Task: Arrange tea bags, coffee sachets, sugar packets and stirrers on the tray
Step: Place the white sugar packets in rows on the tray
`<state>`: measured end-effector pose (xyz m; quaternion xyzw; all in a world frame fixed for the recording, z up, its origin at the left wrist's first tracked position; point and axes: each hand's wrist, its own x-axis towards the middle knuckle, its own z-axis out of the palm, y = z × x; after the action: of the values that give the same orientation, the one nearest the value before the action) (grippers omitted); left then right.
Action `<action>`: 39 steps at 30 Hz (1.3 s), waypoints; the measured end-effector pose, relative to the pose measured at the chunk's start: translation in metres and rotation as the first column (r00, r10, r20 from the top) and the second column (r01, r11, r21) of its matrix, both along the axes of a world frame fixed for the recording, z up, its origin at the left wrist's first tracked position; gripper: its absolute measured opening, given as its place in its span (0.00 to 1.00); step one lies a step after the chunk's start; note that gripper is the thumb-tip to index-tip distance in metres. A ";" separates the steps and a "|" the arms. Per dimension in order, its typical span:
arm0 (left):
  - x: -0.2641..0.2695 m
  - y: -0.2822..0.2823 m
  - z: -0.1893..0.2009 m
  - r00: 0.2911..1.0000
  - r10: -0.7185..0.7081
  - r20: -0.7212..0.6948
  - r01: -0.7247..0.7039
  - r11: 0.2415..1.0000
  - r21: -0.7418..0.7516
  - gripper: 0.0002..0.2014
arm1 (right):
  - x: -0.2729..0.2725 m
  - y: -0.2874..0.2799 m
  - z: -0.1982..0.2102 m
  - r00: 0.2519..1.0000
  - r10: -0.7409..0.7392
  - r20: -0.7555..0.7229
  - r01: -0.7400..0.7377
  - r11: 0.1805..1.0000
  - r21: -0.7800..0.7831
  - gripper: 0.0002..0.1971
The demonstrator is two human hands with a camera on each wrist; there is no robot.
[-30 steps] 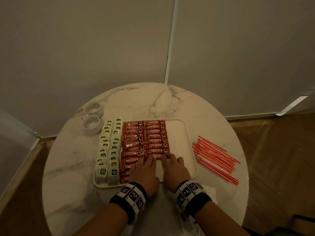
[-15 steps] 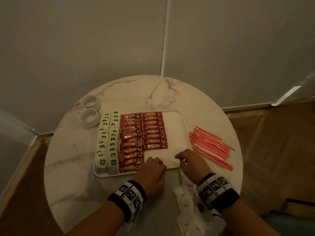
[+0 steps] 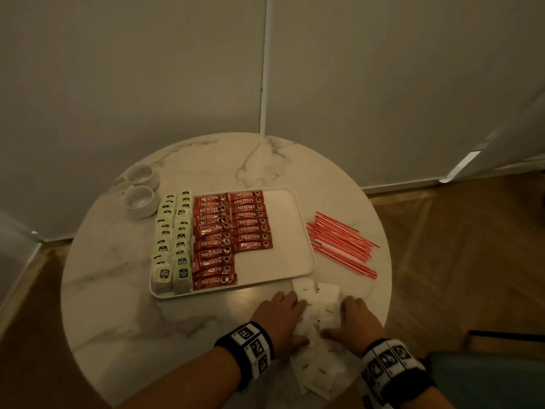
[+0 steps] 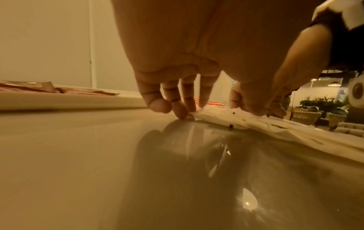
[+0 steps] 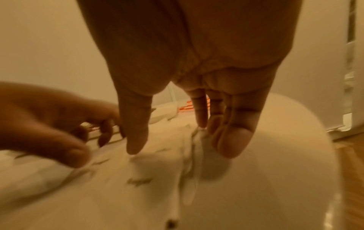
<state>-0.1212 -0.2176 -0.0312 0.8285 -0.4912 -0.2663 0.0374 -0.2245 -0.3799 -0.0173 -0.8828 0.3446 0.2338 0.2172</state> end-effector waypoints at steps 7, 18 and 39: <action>-0.003 -0.007 0.003 0.950 0.268 -0.163 -0.274 0.962 -0.017 0.32 | 0.001 0.015 -0.004 0.996 -0.040 0.082 0.037 0.999 0.038 0.42; 0.025 0.009 0.018 0.714 0.425 -0.556 -0.594 0.788 -0.161 0.11 | 0.035 0.028 0.014 0.945 0.039 0.324 -0.127 0.958 0.255 0.16; 0.075 0.067 0.004 0.774 0.608 -0.177 -0.626 0.693 -0.358 0.15 | 0.180 0.074 -0.007 0.929 -0.271 0.253 0.150 0.898 0.413 0.15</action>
<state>-0.0461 -0.1506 -0.0276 0.9131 -0.2272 -0.1513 0.3028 -0.0449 -0.3058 -0.0240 -0.8048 0.3486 0.1330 0.4616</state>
